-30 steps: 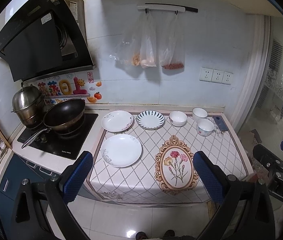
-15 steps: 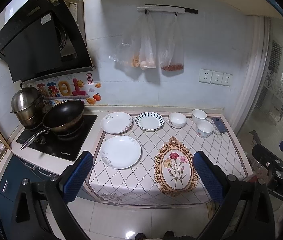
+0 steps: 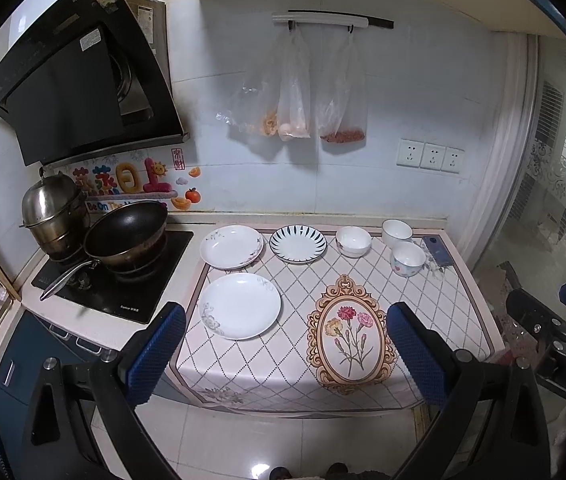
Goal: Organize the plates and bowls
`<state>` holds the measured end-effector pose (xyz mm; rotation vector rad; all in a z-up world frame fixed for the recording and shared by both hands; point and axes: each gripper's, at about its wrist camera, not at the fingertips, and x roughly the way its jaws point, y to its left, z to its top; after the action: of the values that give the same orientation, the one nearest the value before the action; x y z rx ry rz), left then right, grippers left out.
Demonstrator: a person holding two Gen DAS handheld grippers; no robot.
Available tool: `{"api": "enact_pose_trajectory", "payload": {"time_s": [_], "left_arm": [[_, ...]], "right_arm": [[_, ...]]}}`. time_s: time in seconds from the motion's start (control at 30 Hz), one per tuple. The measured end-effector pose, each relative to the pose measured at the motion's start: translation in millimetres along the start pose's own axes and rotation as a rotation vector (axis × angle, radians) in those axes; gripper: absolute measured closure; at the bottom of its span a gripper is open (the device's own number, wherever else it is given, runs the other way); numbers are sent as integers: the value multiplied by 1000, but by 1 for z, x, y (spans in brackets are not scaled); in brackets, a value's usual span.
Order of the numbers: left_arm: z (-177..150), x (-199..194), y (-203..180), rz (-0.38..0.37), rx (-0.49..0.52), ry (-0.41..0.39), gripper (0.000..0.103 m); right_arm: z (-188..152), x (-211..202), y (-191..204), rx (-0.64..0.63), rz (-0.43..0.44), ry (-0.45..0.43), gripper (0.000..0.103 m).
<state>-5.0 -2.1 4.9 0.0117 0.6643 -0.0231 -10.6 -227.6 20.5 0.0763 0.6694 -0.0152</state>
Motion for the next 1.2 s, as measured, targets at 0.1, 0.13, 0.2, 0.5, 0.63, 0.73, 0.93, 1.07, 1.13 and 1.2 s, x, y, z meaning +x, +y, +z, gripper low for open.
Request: {"api": "enact_pose_trajectory", "payload": {"time_s": [0.1,0.13,0.2,0.5,0.63,0.73,0.93,1.07,1.13,1.2], "left_arm": [[1,0,-1,0,2,-1,0],[2,1,-2,0,3,-1,0],[3,2,-2,-2,4,2,0],[4,6,2,-17,2,4,0],[6,13,13,-21,-4,-9,0],[7,30,30,-12,-19,-20,0],[1,115,86,95,-43,92,0],[-12,190,128,136,-102,220,0],[-20,229,146,144,-141,281,0],[-31,275,168,139,-196,349,3]], "right_arm": [[0,1,-2,3,2,-1,0],[-1,1,-2,4,2,-1,0],[-1,0,-3,7,2,-2,0],[0,1,-1,11,1,2,0],[2,4,2,27,4,1,0],[6,13,6,52,14,3,0],[13,85,21,85,124,46,0],[7,175,37,103,231,179,0],[0,225,46,124,281,259,0],[-8,279,57,144,327,347,1]]}}
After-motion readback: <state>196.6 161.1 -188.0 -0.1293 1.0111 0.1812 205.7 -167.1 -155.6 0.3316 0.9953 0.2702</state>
